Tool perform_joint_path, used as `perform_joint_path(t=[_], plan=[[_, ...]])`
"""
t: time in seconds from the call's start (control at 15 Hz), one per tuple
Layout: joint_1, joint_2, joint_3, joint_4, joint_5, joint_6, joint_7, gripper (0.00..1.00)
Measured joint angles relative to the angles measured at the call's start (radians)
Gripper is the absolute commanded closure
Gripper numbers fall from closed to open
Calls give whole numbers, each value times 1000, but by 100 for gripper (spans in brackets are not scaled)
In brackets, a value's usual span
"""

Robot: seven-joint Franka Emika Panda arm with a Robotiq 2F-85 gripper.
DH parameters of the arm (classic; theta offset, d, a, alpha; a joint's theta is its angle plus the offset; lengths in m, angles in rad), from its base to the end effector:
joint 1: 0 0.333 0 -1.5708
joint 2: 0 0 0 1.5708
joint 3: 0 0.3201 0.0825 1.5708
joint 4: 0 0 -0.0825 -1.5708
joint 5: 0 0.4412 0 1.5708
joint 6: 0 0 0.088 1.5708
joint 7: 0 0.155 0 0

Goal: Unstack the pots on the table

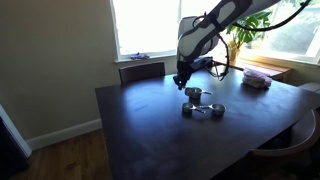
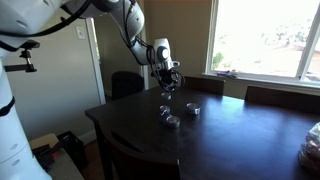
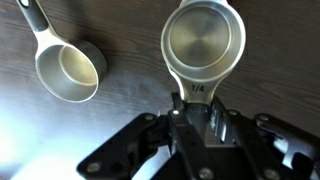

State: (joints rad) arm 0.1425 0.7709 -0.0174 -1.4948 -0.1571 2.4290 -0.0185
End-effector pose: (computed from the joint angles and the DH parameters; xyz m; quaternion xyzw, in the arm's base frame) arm 0.7806 0.0943 0.1478 0.9864 0.1290 0.0843 0.0574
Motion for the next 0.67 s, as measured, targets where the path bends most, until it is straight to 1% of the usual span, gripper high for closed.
perform_joint_path(t=[0.33, 0.47, 0.67], plan=[[-10, -9, -40, -6, -19, 0, 0, 89], [-19, 3, -55, -5, -23, -1, 0, 89], [-38, 36, -58, -1, -23, 0, 0, 89]])
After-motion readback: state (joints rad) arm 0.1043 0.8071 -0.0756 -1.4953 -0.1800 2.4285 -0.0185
